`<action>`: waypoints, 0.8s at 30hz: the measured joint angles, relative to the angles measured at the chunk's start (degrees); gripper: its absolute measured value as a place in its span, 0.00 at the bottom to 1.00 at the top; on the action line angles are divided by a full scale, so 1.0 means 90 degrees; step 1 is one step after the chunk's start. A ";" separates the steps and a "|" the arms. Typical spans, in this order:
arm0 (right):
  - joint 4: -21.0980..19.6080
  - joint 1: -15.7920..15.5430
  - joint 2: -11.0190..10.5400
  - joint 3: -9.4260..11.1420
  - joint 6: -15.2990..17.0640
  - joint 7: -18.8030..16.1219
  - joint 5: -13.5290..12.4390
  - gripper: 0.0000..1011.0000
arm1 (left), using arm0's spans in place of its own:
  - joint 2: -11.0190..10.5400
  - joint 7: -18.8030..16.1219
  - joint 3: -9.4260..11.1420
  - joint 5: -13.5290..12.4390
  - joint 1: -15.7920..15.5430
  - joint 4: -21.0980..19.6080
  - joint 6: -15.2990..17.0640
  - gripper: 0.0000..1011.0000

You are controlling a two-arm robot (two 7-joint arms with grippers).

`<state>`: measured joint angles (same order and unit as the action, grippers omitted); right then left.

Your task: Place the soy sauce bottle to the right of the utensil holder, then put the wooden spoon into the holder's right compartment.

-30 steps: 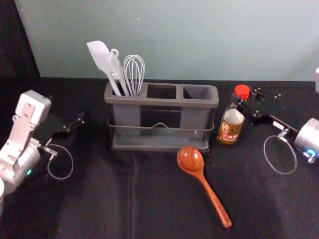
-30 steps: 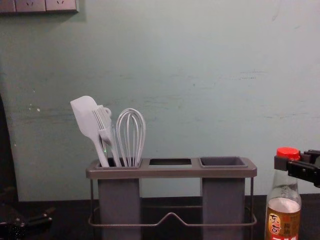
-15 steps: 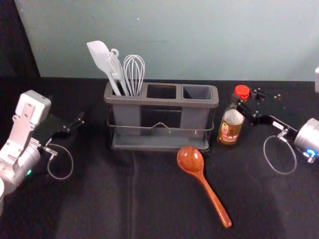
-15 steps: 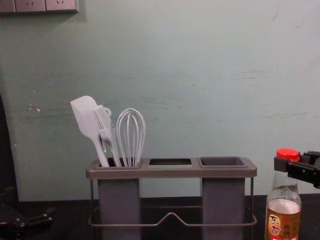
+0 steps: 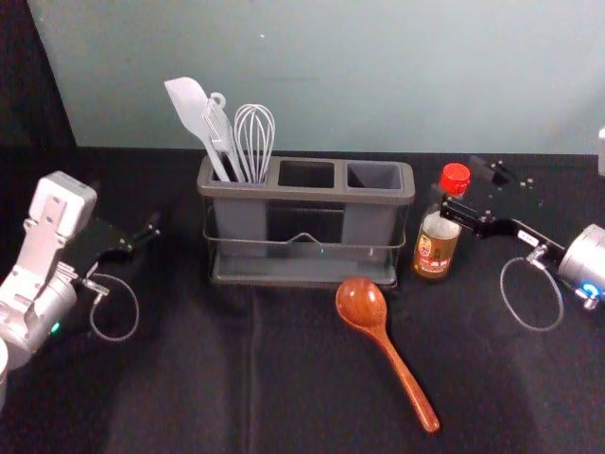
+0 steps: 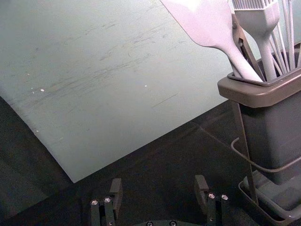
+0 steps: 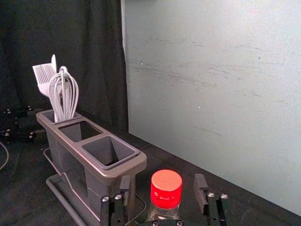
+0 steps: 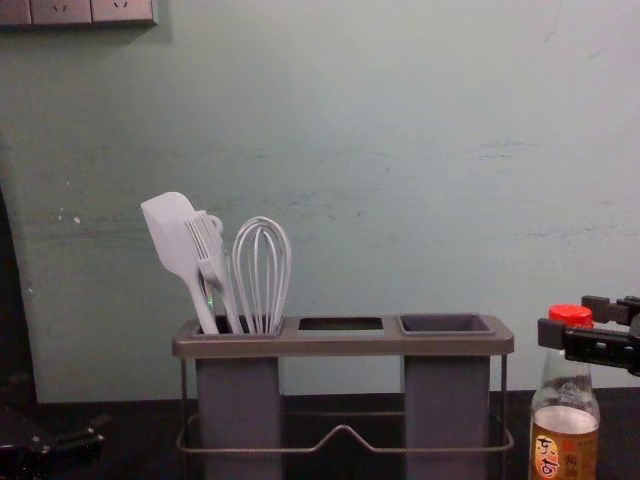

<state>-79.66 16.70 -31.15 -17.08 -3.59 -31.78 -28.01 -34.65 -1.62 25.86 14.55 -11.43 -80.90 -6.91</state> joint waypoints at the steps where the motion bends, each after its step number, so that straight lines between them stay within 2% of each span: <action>1: 0.0000 -0.0001 0.0000 0.0000 0.0000 0.0000 0.0000 0.83 | 0.0000 0.0000 0.0000 0.0000 0.0000 0.0000 0.0000 0.99; 2: 0.0000 -0.0001 0.0000 0.0000 0.0000 0.0001 0.0000 0.88 | 0.0000 0.0000 0.0000 0.0000 0.0000 0.0000 0.0000 0.99; 7: 0.0000 -0.0004 0.0000 0.0000 0.0000 0.0001 0.0000 0.99 | 0.0000 0.0000 0.0000 0.0000 0.0000 0.0000 0.0000 0.99; 14: -0.0001 -0.0004 0.0000 0.0001 0.0000 0.0001 0.0001 0.99 | 0.0000 0.0000 0.0000 0.0000 0.0000 0.0000 0.0000 0.99; 21: -0.0457 -0.0211 -0.0136 0.0160 -0.0061 0.0184 0.0117 0.99 | 0.0000 0.0000 0.0000 0.0000 0.0000 0.0000 0.0000 0.99; 24: -0.0860 -0.0421 -0.0227 0.0332 -0.0077 0.0302 0.0113 0.99 | 0.0000 0.0000 0.0000 0.0000 0.0000 0.0000 0.0000 0.99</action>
<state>-87.40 12.91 -33.19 -14.09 -4.28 -29.06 -26.99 -34.64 -1.62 25.86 14.55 -11.43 -80.90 -6.91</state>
